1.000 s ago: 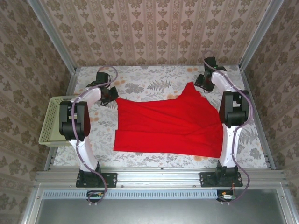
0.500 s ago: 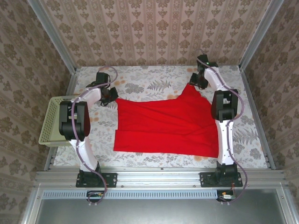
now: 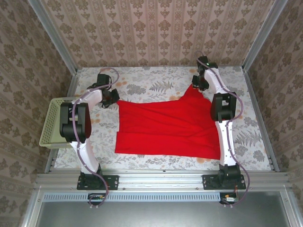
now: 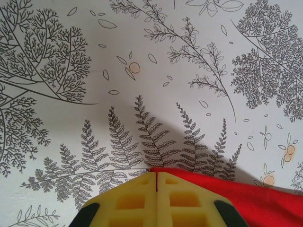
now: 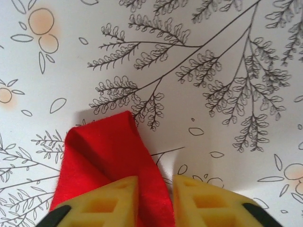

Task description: Fold the inside-out t-shirt

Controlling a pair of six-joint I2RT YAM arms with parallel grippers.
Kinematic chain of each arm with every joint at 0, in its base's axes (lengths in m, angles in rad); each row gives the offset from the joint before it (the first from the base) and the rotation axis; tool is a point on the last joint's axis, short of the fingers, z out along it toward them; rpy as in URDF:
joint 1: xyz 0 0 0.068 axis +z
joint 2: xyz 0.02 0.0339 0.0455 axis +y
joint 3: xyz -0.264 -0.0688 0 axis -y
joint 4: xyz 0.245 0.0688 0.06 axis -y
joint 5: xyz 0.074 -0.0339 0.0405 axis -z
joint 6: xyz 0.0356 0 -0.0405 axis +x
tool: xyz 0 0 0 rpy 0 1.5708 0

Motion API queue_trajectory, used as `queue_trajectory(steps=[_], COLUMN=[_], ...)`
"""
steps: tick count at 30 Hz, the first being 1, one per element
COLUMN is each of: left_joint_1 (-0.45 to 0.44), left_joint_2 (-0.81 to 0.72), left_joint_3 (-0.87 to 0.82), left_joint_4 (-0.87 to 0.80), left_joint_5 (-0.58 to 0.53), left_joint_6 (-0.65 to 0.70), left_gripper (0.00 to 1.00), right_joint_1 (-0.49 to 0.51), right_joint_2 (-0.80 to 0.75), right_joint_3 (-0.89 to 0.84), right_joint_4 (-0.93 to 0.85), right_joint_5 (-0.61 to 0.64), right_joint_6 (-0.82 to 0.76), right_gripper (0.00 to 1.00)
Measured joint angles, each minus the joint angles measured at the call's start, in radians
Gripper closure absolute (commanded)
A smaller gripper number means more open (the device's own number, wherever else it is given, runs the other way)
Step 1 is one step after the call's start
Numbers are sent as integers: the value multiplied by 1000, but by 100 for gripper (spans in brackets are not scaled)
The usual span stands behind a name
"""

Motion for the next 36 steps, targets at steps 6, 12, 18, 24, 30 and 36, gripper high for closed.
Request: queue_trajectory(steps=[6, 12, 18, 24, 30, 36], left_joint_1=[3, 53, 95, 82, 68, 64], left_joint_2=[-11, -2, -6, -6, -6, -6], left_joint_3=[-14, 48, 111, 106, 106, 106], left_joint_4=[-3, -113, -151, -159, -165, -167], left_joint_5=[4, 8, 7, 10, 12, 12], left_joint_6=[1, 18, 35, 42, 44, 44], left_gripper=[100, 93, 92, 91, 91, 90], right_joint_1=[13, 60, 80, 81, 132, 219], right_joint_2=[1, -1, -51, -140, -172, -179], right_joint_3=[24, 29, 27, 27, 18, 6], right_joint_4=[3, 19, 54, 103, 135, 169], right_joint_5=[-7, 9, 38, 48, 108, 157], right_joint_6=[-45, -97, -145, -185, -263, -346], right_gripper=[88, 98, 100, 100, 100, 97])
